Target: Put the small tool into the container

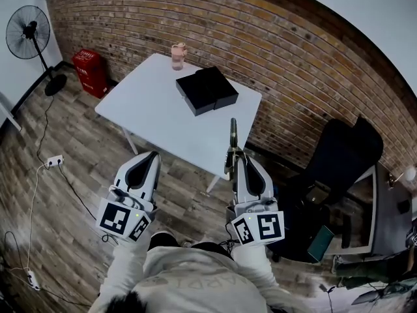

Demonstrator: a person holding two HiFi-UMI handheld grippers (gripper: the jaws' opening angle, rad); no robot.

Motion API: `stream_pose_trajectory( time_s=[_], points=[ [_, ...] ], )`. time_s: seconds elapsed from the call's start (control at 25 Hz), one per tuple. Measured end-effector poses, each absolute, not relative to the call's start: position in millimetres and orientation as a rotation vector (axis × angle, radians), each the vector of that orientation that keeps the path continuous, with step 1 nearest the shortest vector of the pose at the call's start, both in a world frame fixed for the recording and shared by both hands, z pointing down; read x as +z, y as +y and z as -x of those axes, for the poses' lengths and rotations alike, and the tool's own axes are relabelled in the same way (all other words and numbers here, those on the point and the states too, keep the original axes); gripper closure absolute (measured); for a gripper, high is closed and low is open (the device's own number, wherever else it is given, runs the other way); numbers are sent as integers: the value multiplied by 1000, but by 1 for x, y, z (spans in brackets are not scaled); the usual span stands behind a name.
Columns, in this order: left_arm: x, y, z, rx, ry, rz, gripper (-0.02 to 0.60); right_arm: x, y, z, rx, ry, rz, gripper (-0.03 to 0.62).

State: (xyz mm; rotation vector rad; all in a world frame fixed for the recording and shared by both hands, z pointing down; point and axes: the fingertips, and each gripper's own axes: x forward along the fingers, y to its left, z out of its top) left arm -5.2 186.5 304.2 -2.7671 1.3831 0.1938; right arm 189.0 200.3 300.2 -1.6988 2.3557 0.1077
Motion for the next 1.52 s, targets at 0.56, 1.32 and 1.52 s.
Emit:
stream_pose_trajectory(
  time_s=[0.56, 1.32, 1.52],
  points=[
    [304, 95, 6, 192, 1309, 2801, 577, 298, 120, -186, 123, 2307, 1731, 557],
    [303, -71, 42, 194, 1129, 2910, 577, 295, -18, -146, 105, 2168, 1875, 557],
    [306, -106, 54, 193, 1089, 2933, 577, 297, -46, -137, 107, 2132, 1917, 557]
  ],
)
